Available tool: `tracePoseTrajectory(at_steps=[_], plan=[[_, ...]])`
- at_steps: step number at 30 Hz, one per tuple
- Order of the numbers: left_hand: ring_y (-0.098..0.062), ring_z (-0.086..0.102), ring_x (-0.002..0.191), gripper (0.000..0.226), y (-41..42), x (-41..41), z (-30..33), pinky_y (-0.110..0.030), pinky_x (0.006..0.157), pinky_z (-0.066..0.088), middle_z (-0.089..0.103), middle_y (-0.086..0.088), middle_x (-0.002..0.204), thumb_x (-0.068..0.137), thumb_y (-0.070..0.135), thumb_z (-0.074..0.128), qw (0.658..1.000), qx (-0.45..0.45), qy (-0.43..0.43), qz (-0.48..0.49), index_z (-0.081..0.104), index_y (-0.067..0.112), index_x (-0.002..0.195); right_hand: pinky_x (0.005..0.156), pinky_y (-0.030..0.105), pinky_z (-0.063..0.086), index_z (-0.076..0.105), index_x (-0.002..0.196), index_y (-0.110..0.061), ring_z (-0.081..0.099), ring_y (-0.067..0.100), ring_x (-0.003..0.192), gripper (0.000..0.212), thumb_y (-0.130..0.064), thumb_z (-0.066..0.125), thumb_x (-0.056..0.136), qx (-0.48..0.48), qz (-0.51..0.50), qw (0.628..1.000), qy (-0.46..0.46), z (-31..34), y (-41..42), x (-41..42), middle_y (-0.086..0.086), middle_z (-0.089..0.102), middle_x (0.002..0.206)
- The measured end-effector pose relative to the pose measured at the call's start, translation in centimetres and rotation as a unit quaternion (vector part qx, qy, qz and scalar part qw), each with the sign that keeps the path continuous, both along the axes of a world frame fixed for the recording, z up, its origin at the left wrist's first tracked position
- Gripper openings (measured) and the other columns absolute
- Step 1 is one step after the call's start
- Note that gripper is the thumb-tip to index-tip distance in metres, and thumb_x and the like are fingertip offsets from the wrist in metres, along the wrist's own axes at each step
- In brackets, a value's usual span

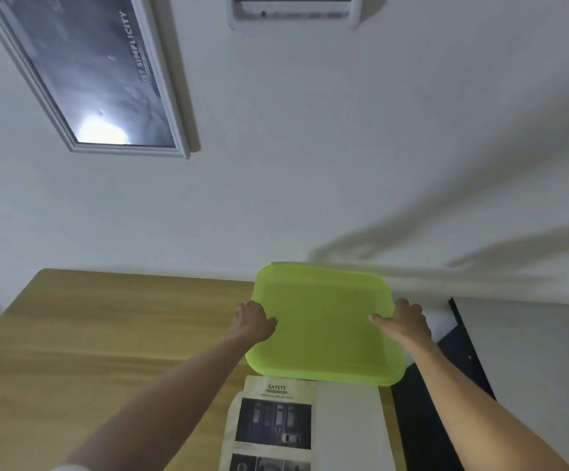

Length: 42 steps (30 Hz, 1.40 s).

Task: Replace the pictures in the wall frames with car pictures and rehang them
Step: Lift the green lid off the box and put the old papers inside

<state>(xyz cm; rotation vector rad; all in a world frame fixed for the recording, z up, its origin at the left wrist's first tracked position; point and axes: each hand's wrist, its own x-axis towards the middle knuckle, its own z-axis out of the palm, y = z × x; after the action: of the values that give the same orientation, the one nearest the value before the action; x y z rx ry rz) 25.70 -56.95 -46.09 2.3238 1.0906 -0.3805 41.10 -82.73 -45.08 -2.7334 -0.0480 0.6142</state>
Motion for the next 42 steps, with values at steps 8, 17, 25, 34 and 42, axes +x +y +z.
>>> tracePoseTrajectory(at_steps=[8,17,25,34,42], plan=[[-0.032,0.06,0.095,0.028,-0.6,0.7,-1.7,-0.033,0.067,0.042,0.057,-0.015,0.113,0.089,0.036,0.061,0.998,0.01,0.005,0.054,0.052,0.009,0.085,0.079,0.038,0.056,0.054,0.093,-0.006,0.063,0.026,0.082,0.052,-0.054,0.071,0.081,0.033,-0.009,0.997,0.073,-2.6,-1.3,2.5,0.009,0.064,0.098],[-0.029,0.061,0.086,0.038,-0.4,0.0,-1.1,-0.034,0.066,0.046,0.064,-0.009,0.098,0.081,0.038,0.074,0.987,-0.033,-0.063,0.147,0.059,0.006,0.096,0.072,0.035,0.053,0.058,0.113,-0.001,0.06,0.027,0.085,0.061,-0.044,0.081,0.075,0.093,-0.043,0.989,0.103,-2.7,-1.9,4.2,0.009,0.06,0.102],[-0.03,0.06,0.112,0.068,1.4,-2.2,-0.4,-0.039,0.09,0.05,0.065,-0.011,0.122,0.075,0.038,0.081,0.972,-0.064,-0.142,0.173,0.057,0.009,0.131,0.075,0.033,0.046,0.053,0.112,-0.015,0.059,0.021,0.094,0.054,-0.031,0.085,0.072,0.187,-0.018,0.977,0.106,-1.8,-2.2,2.5,0.0,0.06,0.107],[-0.031,0.062,0.104,0.072,9.2,-9.3,-0.5,-0.043,0.087,0.053,0.067,-0.01,0.113,0.067,0.044,0.084,0.96,-0.094,-0.161,0.207,0.06,0.007,0.124,0.079,0.031,0.053,0.058,0.118,-0.018,0.067,0.016,0.094,0.062,-0.017,0.089,0.065,0.277,0.038,0.954,0.107,-1.1,4.7,-3.5,-0.001,0.068,0.109],[-0.029,0.062,0.097,0.063,19.5,-17.3,-0.1,-0.037,0.077,0.051,0.067,-0.01,0.105,0.061,0.038,0.09,0.956,-0.094,-0.142,0.238,0.064,0.006,0.109,0.06,0.013,0.041,0.06,0.116,-0.017,0.061,0.011,0.086,0.049,-0.018,0.085,0.074,0.265,0.111,0.954,0.089,-0.9,16.8,-11.8,-0.006,0.063,0.103]])
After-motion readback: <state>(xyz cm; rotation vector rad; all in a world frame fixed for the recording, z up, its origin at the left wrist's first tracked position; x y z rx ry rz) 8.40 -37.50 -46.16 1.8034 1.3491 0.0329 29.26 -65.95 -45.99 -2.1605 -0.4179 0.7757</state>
